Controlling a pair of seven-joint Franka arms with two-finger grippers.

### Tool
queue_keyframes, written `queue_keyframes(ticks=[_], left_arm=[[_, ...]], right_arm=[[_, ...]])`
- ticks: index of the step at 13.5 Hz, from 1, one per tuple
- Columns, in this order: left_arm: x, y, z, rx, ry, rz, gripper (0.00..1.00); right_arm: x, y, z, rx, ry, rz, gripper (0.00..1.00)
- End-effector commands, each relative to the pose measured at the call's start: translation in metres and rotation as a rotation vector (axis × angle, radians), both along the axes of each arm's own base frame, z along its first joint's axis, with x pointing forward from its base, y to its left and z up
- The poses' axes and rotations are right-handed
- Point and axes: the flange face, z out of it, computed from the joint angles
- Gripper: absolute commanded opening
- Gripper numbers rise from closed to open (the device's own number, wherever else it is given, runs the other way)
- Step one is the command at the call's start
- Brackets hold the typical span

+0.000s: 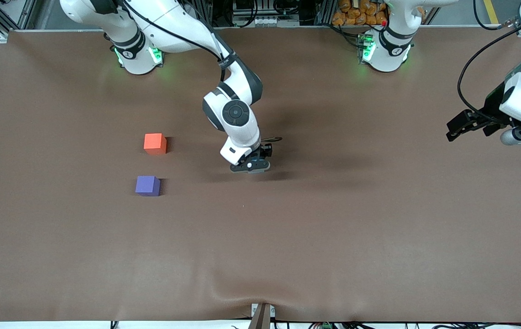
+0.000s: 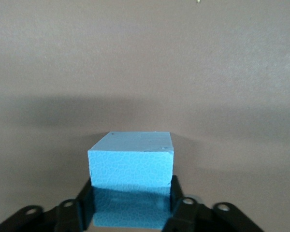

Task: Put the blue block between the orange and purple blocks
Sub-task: 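Grasp the blue cube with the right gripper while the left gripper withdraws, then carry the blue cube with the right gripper toward the orange cube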

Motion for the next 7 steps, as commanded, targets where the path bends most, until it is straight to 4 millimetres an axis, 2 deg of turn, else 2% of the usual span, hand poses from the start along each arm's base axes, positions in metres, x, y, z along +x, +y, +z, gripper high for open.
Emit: queue_keyframes(ticks=[1,3,5,7], left_arm=[[-0.008,-0.004,0.002,-0.005,-0.015,-0.022,1.0],[-0.006,-0.004,-0.001,-0.005,-0.011,-0.022,1.0],[0.0,-0.004,-0.005,-0.006,-0.026,-0.022,1.0],[0.003,-0.006,-0.008,-0.007,-0.035,-0.025,1.0]], right_arm=[[0.012,-0.01,0.031,-0.031,0.018,-0.007,0.0],[0.029,-0.05,0.079,-0.071,0.087,-0.041,0.0],[0.045,-0.1,0.123,-0.088,0.148,-0.016,0.0],[0.048,-0.161,0.142,-0.09,0.19,-0.015,0.0]])
